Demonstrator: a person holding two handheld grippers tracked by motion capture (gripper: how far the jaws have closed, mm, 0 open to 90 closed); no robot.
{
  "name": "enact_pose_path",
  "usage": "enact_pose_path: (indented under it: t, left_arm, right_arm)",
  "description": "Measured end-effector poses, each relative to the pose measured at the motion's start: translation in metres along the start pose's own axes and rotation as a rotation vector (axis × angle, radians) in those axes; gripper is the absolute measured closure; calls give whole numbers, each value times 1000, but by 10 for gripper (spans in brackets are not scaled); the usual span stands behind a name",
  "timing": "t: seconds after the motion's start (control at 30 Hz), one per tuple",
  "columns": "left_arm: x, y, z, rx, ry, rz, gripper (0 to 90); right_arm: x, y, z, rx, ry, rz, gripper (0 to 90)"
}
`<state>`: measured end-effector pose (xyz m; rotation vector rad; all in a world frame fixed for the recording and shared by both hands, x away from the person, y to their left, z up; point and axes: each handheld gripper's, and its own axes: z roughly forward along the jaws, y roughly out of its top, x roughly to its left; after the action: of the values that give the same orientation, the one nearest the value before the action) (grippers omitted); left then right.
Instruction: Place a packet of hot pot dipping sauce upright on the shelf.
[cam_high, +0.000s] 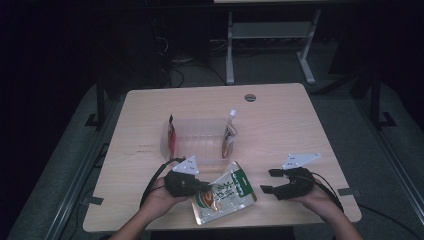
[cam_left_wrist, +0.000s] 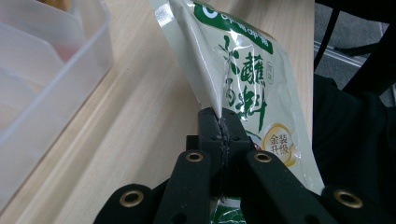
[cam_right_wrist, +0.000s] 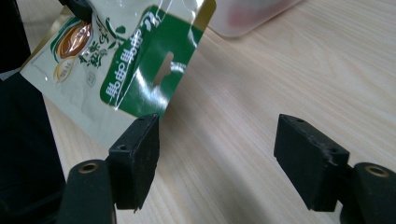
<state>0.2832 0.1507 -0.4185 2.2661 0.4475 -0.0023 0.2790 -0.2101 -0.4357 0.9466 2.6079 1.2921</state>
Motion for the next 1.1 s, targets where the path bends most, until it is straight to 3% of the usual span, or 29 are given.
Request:
enact_pose_path:
  t: [0.4, 0.53, 0.73, 1.1]
  left_arm:
    - [7, -3, -26, -57, 20, -3, 899]
    - [9, -5, -34, -92, 17, -15, 900]
    - [9, -3, -45, -127, 42, -5, 900]
    - [9, -2, -53, -158, 55, 8, 900]
  right_arm:
    - [-6, 27, 4, -73, 21, 5, 289]
    - [-7, 35, 7, -103, 64, 26, 286]
    - [-4, 55, 15, -137, 131, 10, 278]
    - [12, 81, 49, -150, 288, -31, 269]
